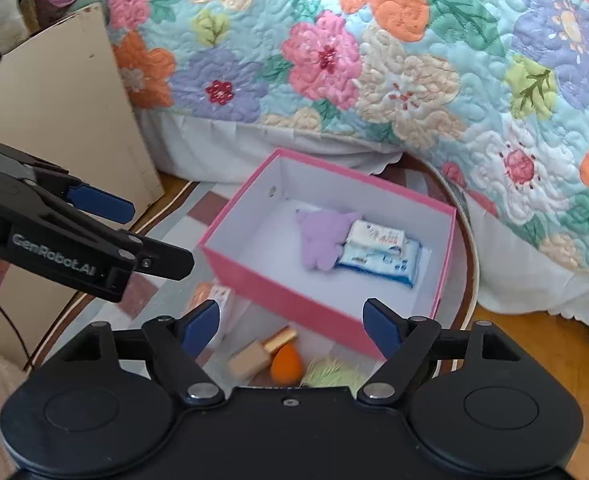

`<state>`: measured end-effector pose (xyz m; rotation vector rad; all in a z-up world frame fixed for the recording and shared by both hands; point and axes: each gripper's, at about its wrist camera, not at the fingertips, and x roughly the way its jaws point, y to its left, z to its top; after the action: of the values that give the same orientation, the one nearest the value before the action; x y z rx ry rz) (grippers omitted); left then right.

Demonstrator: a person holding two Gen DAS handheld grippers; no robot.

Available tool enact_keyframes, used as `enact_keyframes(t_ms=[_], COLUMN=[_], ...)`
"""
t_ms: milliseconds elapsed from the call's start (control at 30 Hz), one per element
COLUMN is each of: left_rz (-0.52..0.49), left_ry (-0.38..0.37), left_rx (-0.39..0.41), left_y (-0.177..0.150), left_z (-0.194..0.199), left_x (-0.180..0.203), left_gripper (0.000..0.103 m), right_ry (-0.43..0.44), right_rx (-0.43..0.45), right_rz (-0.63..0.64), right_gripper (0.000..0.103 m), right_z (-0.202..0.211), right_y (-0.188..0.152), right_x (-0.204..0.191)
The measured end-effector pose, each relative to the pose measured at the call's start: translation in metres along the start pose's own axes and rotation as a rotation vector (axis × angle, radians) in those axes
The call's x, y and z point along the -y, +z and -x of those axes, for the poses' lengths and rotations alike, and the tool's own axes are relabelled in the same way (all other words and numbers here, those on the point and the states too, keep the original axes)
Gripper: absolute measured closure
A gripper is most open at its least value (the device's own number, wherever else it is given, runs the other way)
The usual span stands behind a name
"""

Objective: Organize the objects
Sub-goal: 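Reach the left tool to the orange-labelled clear card pack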

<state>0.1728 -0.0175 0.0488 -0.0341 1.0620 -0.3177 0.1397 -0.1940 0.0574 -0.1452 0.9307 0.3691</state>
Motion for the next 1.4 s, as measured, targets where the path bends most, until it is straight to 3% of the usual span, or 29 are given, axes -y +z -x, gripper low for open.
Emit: enact_keyframes(t_ms=[200,333,533,767,967,1133,1267,1400], left_rz=[0.030,0.054,0.082,0.122,0.203,0.247,0.256,0.317], left_ry=[0.011,0.009,-0.008,-0.014,-0.019,-0.058,-0.032,-0.086], left_rx=[-0.018,0.010,0.041,0.002,-0.022,-0.070,-0.032,-0.019], left_y=[-0.032,-0.050,-0.064,-0.073,-0.078,-0.089,-0.097,-0.100], left_z=[0.008,0.010,-0.004,-0.041,-0.074,-0.095,-0.105,-0.112], left_x=[-0.016,-0.028,-0.042,-0.054,-0.073,-0.084,-0.088,-0.098], left_gripper=[0.020,0.020,0.020,0.020,0.022,0.023,0.025,0.030], right_ry=[0.083,0.189,0.300,0.341,0.309,0.213,0.168,0.129], right_rx=[-0.027,-0.018,0.006,0.104,0.135,0.172,0.195,0.160], right_rz=[0.023,0.118,0.135,0.143,0.245,0.330,0.394,0.352], right_gripper=[0.017,0.013,0.012,0.013,0.013,0.013,0.013,0.013], right_z=[0.013,0.013,-0.012,-0.050,-0.077,-0.105,-0.124,-0.147], right_y=[-0.015,-0.027,-0.039,-0.049,-0.054,-0.063,-0.075,-0.080], right_x=[-0.020,-0.039,-0.051,-0.058,-0.072,-0.086,-0.100,-0.104])
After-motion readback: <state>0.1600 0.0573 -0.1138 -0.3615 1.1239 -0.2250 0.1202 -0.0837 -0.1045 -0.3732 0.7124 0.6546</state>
